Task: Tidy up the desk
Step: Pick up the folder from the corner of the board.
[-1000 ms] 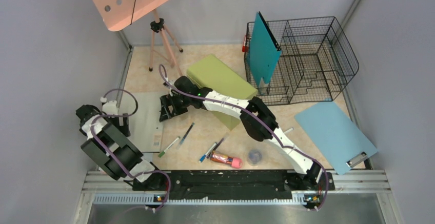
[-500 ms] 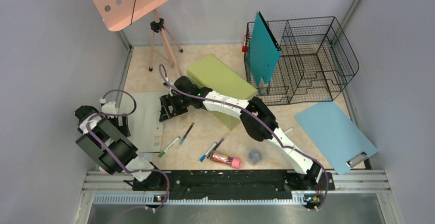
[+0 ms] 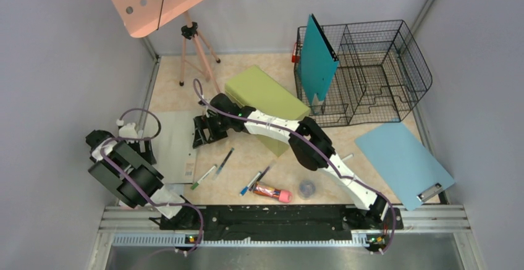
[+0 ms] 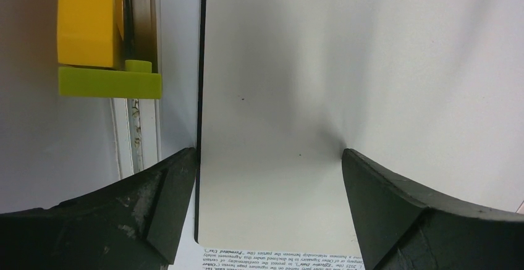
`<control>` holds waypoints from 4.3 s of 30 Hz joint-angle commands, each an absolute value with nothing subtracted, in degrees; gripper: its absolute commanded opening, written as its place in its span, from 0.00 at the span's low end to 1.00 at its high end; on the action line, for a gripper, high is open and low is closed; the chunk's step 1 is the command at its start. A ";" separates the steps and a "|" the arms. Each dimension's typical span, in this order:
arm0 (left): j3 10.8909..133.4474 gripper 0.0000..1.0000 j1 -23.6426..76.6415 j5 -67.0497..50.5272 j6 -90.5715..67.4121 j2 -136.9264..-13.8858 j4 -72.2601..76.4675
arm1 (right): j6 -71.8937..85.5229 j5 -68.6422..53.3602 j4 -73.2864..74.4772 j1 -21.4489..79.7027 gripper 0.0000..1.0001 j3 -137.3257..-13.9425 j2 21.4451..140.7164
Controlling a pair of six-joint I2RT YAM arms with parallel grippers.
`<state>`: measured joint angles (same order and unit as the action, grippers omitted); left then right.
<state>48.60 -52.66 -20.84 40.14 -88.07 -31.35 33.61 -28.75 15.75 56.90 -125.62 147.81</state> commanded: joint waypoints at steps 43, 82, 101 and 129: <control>47.82 0.93 -55.15 -26.17 48.68 -93.90 -43.82 | 50.87 -33.47 5.56 58.09 0.84 -120.44 150.91; 43.35 0.93 -55.06 -30.73 57.58 -90.99 -50.68 | 67.73 -46.79 -24.95 58.33 0.84 -121.33 153.36; 43.35 0.92 -55.09 -31.00 58.09 -90.71 -51.24 | 45.31 -41.33 -4.28 58.66 0.84 -127.45 150.95; 41.61 0.92 -55.08 -30.72 66.85 -84.97 -53.54 | 55.03 -29.09 10.89 57.74 0.84 -127.42 151.38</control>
<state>44.82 -55.90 -27.59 64.71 -84.03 -40.91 51.99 -27.66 12.14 57.95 -129.40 151.72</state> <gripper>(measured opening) 0.921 0.835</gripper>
